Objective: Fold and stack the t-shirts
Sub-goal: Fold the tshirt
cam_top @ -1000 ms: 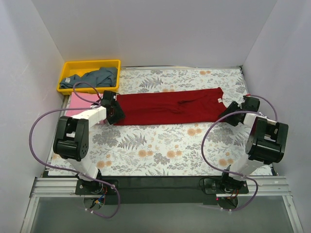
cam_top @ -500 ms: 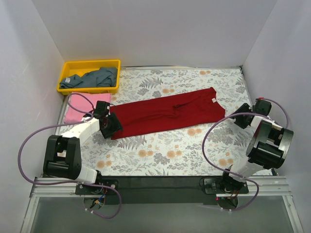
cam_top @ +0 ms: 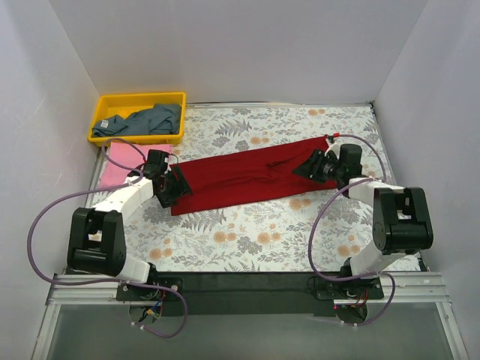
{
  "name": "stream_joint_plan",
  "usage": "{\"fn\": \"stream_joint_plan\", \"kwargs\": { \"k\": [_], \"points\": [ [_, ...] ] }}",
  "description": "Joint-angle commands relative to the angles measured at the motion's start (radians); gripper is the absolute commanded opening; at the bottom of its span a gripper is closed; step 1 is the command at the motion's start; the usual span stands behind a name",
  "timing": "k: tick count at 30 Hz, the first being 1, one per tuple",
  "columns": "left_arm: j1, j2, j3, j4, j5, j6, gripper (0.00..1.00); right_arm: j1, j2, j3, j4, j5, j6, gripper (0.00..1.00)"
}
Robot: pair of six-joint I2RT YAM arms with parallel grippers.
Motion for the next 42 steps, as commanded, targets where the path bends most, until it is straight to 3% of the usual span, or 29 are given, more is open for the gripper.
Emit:
{"fn": "stream_joint_plan", "kwargs": {
  "k": [1, 9, 19, 25, 36, 42],
  "points": [
    [0.004, 0.045, -0.025, 0.043, 0.048, -0.019, 0.58, 0.018, 0.082, -0.043, 0.204, -0.092, 0.085, 0.48],
    [0.027, 0.097, -0.113, 0.061, 0.102, -0.011, 0.53, -0.08, 0.279, -0.064, 0.226, -0.17, 0.064, 0.48],
    [0.079, 0.108, -0.151, 0.033, 0.149, 0.027, 0.48, -0.348, 0.303, -0.04, 0.224, -0.262, 0.021, 0.49],
    [0.079, 0.047, -0.17, 0.009, 0.252, 0.026, 0.48, -0.428, 0.319, -0.011, 0.223, -0.198, 0.016, 0.49],
    [0.079, -0.107, -0.072, -0.076, 0.231, 0.029, 0.65, -0.362, 0.073, 0.034, 0.117, -0.121, -0.056, 0.49],
    [0.064, -0.174, -0.027, -0.054, 0.205, 0.059, 0.69, -0.232, 0.105, 0.154, 0.117, -0.124, -0.021, 0.49]
  ]
}}
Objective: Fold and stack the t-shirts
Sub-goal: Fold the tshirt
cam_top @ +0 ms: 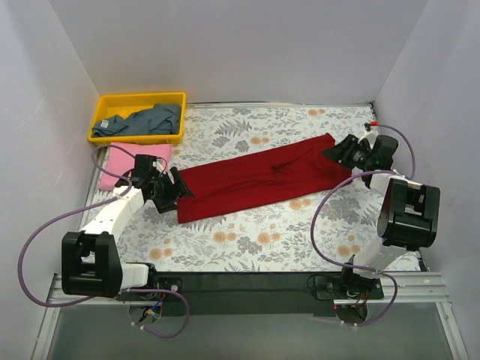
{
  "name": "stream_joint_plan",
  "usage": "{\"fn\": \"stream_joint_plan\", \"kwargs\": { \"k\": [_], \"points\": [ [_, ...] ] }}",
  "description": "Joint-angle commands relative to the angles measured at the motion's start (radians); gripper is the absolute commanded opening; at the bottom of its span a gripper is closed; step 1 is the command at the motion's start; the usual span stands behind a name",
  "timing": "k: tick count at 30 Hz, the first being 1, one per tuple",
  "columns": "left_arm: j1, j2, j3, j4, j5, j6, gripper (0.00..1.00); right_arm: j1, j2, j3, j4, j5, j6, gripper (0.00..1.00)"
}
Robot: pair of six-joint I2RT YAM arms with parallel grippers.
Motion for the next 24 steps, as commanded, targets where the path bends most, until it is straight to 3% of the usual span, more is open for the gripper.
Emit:
{"fn": "stream_joint_plan", "kwargs": {
  "k": [1, 8, 15, 19, 24],
  "points": [
    [-0.011, -0.059, 0.033, 0.011, -0.022, 0.031, 0.69, 0.075, 0.042, 0.105, -0.002, 0.012, 0.007, 0.49],
    [-0.011, -0.07, -0.022, 0.051, -0.026, 0.016, 0.68, 0.112, 0.247, 0.216, 0.044, 0.029, 0.059, 0.48],
    [-0.011, -0.059, -0.061, 0.078, -0.031, 0.008, 0.68, 0.063, 0.395, 0.263, 0.052, 0.029, 0.053, 0.48],
    [-0.011, -0.057, -0.065, 0.088, -0.043, 0.022, 0.68, 0.025, 0.393, 0.268, 0.049, 0.018, 0.053, 0.48],
    [-0.013, -0.05, -0.046, 0.123, -0.027, 0.028, 0.68, 0.069, 0.271, 0.263, 0.032, -0.01, 0.036, 0.48]
  ]
}}
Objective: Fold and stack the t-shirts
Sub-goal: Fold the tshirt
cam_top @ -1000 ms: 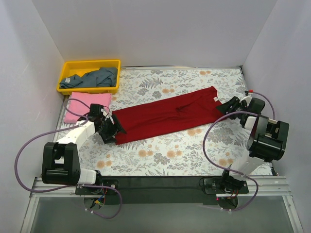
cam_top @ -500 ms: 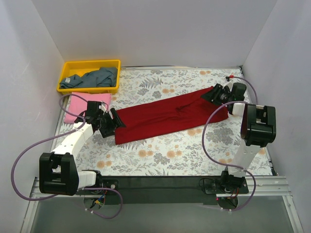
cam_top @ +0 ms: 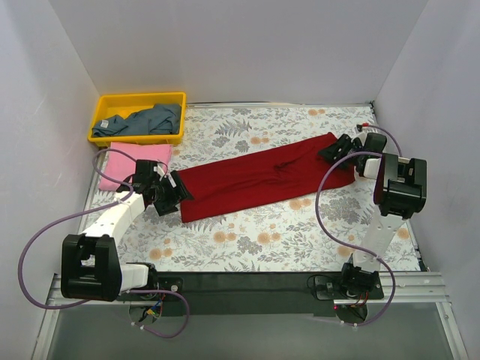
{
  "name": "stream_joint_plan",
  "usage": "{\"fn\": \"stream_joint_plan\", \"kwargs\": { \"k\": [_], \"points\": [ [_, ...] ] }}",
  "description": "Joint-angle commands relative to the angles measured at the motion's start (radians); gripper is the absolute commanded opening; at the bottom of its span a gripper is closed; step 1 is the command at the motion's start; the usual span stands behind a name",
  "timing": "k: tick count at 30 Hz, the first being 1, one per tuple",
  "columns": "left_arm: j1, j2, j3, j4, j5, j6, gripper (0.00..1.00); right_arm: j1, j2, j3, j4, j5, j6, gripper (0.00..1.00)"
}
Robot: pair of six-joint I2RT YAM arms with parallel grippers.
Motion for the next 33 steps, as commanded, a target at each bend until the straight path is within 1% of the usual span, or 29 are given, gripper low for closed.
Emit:
{"fn": "stream_joint_plan", "kwargs": {
  "k": [1, 3, 6, 10, 14, 16, 17, 22, 25, 30, 33],
  "points": [
    [-0.009, -0.007, 0.026, 0.059, 0.004, 0.013, 0.68, 0.054, -0.122, 0.014, 0.01, -0.005, -0.026, 0.48],
    [-0.014, 0.001, 0.037, 0.076, 0.012, 0.019, 0.68, 0.072, -0.171, -0.004, 0.008, 0.009, -0.028, 0.48],
    [-0.021, 0.01, 0.044, 0.122, 0.006, 0.03, 0.68, 0.115, -0.198, -0.036, 0.01, 0.034, -0.014, 0.47],
    [-0.026, 0.031, 0.037, 0.188, -0.009, 0.035, 0.68, 0.16, -0.189, -0.067, 0.01, 0.092, 0.026, 0.47],
    [-0.034, 0.047, -0.009, 0.266, -0.028, 0.047, 0.68, 0.207, -0.155, -0.035, 0.017, 0.081, 0.049, 0.47],
    [-0.037, 0.057, -0.023, 0.282, -0.031, 0.053, 0.68, 0.273, -0.149, -0.024, 0.037, 0.078, 0.07, 0.47],
    [-0.038, 0.061, -0.026, 0.289, -0.029, 0.056, 0.68, 0.285, -0.15, -0.013, 0.045, 0.081, 0.075, 0.47],
    [-0.038, 0.059, -0.025, 0.291, -0.031, 0.064, 0.68, 0.348, -0.118, 0.037, 0.1, 0.083, 0.124, 0.47],
    [-0.038, 0.059, -0.023, 0.291, -0.028, 0.064, 0.68, 0.371, -0.072, 0.06, 0.126, 0.083, 0.148, 0.47],
    [-0.038, 0.056, -0.026, 0.291, -0.029, 0.064, 0.68, 0.396, -0.008, 0.025, 0.186, 0.063, 0.193, 0.46],
    [-0.04, 0.059, -0.025, 0.291, -0.028, 0.062, 0.68, 0.414, 0.009, -0.026, 0.221, 0.049, 0.199, 0.46]
  ]
}}
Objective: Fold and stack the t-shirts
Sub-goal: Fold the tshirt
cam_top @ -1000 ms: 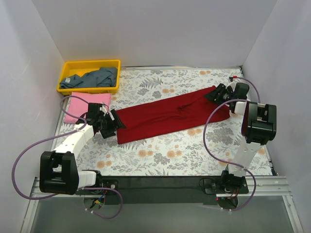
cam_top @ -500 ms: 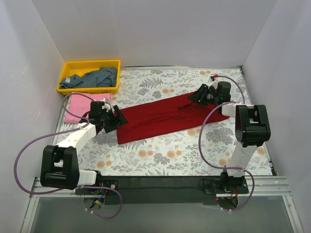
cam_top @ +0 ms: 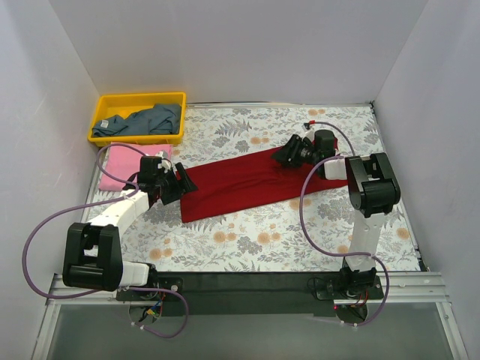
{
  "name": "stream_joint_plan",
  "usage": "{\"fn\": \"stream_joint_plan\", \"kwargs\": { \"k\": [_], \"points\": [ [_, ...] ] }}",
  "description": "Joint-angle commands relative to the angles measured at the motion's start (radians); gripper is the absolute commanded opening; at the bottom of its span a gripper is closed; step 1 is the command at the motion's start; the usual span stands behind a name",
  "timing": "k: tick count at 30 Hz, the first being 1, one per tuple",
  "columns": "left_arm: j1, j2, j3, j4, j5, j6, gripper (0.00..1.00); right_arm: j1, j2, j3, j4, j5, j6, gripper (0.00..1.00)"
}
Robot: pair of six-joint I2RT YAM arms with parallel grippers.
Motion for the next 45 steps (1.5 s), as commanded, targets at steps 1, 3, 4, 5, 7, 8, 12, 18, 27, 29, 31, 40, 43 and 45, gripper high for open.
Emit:
{"fn": "stream_joint_plan", "kwargs": {
  "k": [1, 3, 4, 5, 7, 8, 12, 18, 27, 29, 31, 40, 43, 45],
  "points": [
    [-0.005, -0.011, -0.004, 0.021, -0.007, 0.015, 0.68, 0.024, 0.017, -0.048, 0.096, -0.026, 0.034, 0.46],
    [-0.005, -0.007, -0.001, 0.023, -0.007, 0.014, 0.68, 0.024, 0.031, -0.089, 0.123, -0.023, 0.042, 0.46],
    [-0.005, -0.007, -0.001, 0.023, -0.002, 0.012, 0.68, 0.025, 0.041, -0.097, 0.127, -0.016, 0.04, 0.46],
    [-0.007, -0.005, -0.003, 0.023, 0.004, 0.009, 0.68, 0.024, 0.046, -0.102, 0.13, -0.014, 0.037, 0.46],
    [-0.005, -0.005, -0.004, 0.027, 0.022, 0.005, 0.68, 0.022, 0.055, -0.091, 0.133, -0.023, 0.031, 0.46],
    [-0.005, -0.005, -0.006, 0.029, 0.024, 0.003, 0.68, 0.022, 0.052, -0.083, 0.131, -0.028, 0.029, 0.46],
    [-0.007, -0.02, 0.032, 0.007, 0.03, -0.012, 0.68, 0.012, -0.007, -0.039, 0.122, -0.053, 0.017, 0.46],
    [-0.014, -0.024, 0.146, -0.042, -0.002, -0.04, 0.68, -0.053, -0.207, -0.049, -0.097, -0.016, -0.117, 0.47],
    [-0.037, 0.213, 0.358, -0.115, -0.063, -0.018, 0.68, -0.114, -0.449, -0.152, -0.582, 0.305, -0.334, 0.47],
    [-0.046, 0.282, 0.405, -0.129, -0.085, -0.017, 0.68, -0.128, -0.486, -0.192, -0.594, 0.36, -0.336, 0.47],
    [-0.059, 0.322, 0.428, -0.143, -0.103, -0.011, 0.68, -0.156, -0.498, -0.203, -0.617, 0.401, -0.339, 0.46],
    [-0.071, 0.443, 0.427, -0.214, -0.169, -0.103, 0.63, -0.258, -0.321, -0.125, -0.622, 0.34, -0.396, 0.45],
    [-0.071, 0.431, 0.375, -0.223, -0.171, -0.11, 0.63, -0.277, -0.215, -0.045, -0.622, 0.268, -0.42, 0.45],
    [-0.071, 0.422, 0.347, -0.226, -0.157, -0.11, 0.63, -0.291, -0.17, -0.005, -0.623, 0.259, -0.426, 0.45]
  ]
}}
